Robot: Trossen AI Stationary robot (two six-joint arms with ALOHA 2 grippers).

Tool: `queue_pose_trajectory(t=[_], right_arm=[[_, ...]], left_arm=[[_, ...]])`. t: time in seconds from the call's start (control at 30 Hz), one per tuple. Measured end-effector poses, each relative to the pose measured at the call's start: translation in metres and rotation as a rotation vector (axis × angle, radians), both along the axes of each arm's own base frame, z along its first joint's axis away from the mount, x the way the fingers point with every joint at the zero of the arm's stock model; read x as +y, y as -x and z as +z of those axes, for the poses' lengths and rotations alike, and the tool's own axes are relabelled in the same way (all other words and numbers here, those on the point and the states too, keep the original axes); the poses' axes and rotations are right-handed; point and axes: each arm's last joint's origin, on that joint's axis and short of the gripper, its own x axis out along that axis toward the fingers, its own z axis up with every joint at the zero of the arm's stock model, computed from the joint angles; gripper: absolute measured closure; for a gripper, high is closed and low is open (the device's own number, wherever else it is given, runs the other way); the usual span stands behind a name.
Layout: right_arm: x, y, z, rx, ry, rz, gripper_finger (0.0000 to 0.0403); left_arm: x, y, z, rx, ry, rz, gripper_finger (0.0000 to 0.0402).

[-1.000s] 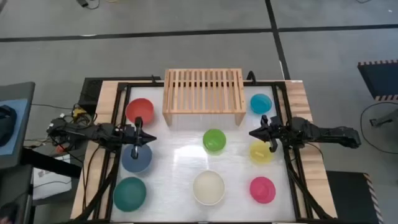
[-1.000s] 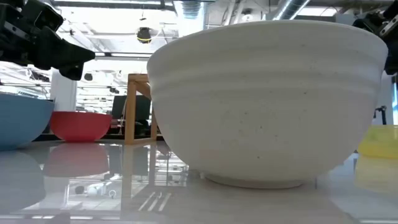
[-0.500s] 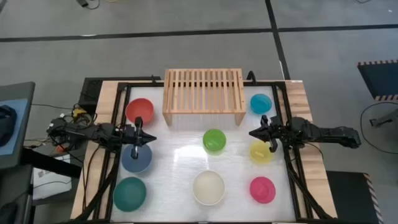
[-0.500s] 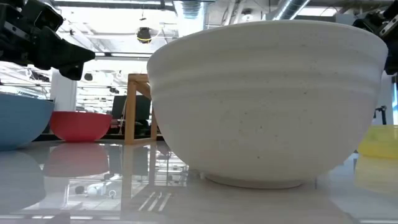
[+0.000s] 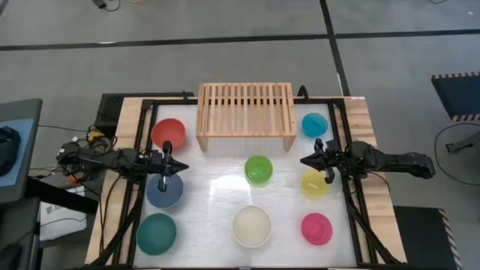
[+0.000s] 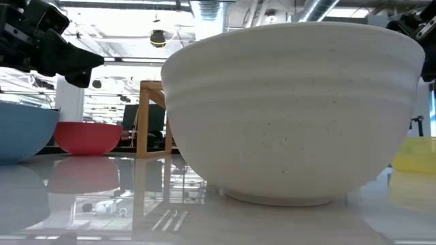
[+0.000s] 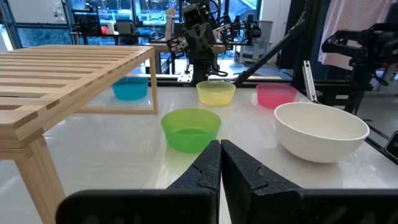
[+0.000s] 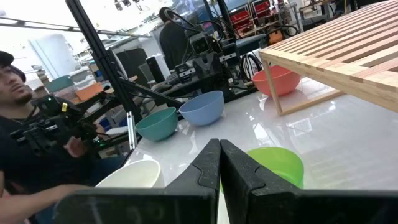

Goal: Place and stack bowls onto a shelf

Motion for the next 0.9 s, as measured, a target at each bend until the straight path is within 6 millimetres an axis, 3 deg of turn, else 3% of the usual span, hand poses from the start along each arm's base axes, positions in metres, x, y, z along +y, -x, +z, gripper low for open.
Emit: queue_pose_trajectory(t=[0.43, 0.7, 0.9], right_arm=[[0.0000, 0.0000, 0.0000, 0.000, 0.000, 0.000, 0.0368], [0.0000, 0.0000, 0.0000, 0.000, 0.000, 0.000, 0.0368], [0.0000, 0.0000, 0.0000, 0.000, 0.000, 0.000, 0.0368]], left_arm=[[0.0000, 0.0000, -0.0001, 0.000, 0.003, 0.000, 0.0401], [0.0000, 0.0000, -0.0001, -0.002, 0.156, -0.002, 0.0401], [0.0012, 0.0001, 0.0010, -0.016, 0.154, 0.037, 0.0401]])
